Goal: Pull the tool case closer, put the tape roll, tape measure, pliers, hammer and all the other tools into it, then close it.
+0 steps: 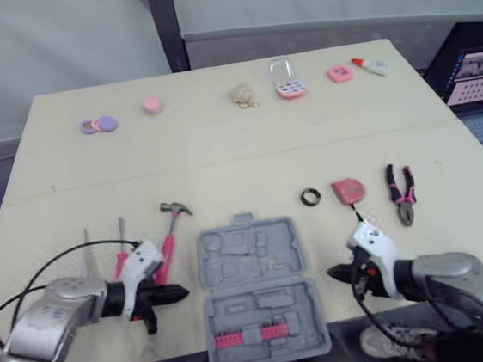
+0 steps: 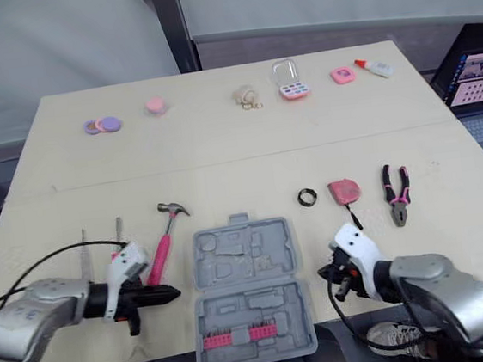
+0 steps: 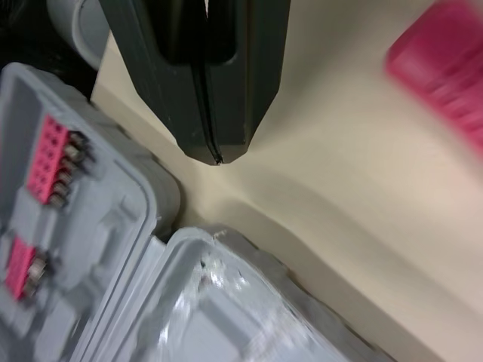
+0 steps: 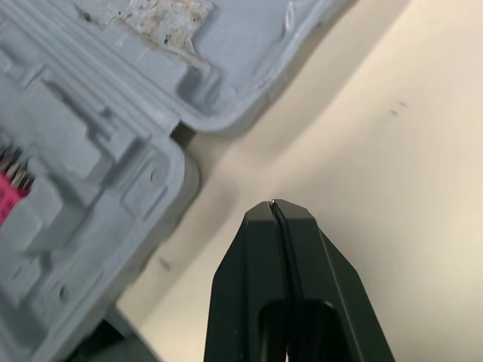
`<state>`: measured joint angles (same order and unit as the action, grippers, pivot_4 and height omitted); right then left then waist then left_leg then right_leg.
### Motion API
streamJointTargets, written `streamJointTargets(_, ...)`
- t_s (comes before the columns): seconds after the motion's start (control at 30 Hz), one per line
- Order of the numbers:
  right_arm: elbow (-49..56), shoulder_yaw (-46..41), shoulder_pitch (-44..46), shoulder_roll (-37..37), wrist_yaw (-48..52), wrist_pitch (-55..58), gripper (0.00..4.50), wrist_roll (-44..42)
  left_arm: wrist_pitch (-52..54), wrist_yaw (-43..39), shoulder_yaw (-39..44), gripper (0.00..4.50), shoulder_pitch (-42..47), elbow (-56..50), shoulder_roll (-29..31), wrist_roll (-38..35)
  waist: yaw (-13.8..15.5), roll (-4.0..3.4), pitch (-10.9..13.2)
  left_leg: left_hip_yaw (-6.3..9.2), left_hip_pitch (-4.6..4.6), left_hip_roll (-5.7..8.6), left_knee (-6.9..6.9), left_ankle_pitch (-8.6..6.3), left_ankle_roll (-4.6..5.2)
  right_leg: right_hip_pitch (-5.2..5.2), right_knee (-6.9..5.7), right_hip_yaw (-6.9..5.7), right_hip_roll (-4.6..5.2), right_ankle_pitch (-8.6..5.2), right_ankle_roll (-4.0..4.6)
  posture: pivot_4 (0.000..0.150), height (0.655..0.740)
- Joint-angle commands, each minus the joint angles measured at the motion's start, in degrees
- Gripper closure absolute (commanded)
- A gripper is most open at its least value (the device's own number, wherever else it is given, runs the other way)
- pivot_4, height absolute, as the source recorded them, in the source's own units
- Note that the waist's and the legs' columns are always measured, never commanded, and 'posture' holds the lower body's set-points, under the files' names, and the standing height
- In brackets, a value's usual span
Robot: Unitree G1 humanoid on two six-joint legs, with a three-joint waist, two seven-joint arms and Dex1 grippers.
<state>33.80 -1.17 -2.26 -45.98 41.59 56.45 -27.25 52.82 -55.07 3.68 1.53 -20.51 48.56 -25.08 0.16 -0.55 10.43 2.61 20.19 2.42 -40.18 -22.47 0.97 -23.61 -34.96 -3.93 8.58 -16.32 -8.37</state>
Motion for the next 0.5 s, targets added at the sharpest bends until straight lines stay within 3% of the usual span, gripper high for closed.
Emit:
streamJointTargets(0.03,5.5,-6.0,-2.4,-2.6,3.6,0.5,4.46,-5.1,1.6,0.1,10.2,4.50,-2.5,-5.6,-0.9,-7.1,0.1,0.00,0.0,-0.01,0.01,-0.02,0.00,0.00,0.00,0.00,0.04,0.00,0.00,0.00,0.00,0.150,0.7400)
streamJointTargets(0.13,7.5,-10.6,-5.3,-5.9,6.4,0.9,4.46,-8.0,-0.2,-0.7,19.7,4.50,-7.5,-8.7,-2.7,-11.8,0.0,0.01,0.0,-0.01,-0.01,-0.11,0.04,-0.01,0.00,0.01,0.04,0.02,0.01,0.00,0.00,0.150,0.7400)
streamJointTargets(0.37,5.5,-15.4,-10.8,-8.7,11.6,-3.9,4.46,-10.1,-8.0,-6.8,31.7,4.50,-24.3,-10.9,-4.0,-14.3,0.2,0.05,0.0,-0.09,-0.03,-0.09,0.07,-0.02,0.01,0.14,0.28,-0.01,-0.03,0.00,0.01,0.150,0.7400)
streamJointTargets(0.47,3.9,-15.8,-12.2,-8.6,13.2,-6.9,4.50,-9.5,-11.8,-9.4,33.5,3.70,-30.3,-10.6,-4.9,-14.1,0.6,0.06,0.0,-0.17,-0.03,-0.10,0.06,-0.03,0.03,0.21,0.44,-0.01,-0.03,-0.01,0.01,0.150,0.7400)
streamJointTargets(0.5,3.6,-16.1,-12.6,-8.3,13.1,-7.3,4.24,-9.6,-12.5,-8.8,34.5,3.20,-30.9,-9.8,-5.9,-14.7,1.0,0.06,0.0,-0.17,-0.02,-0.10,0.05,-0.04,0.05,0.21,0.46,0.01,-0.02,-0.01,0.01,0.150,0.7400)
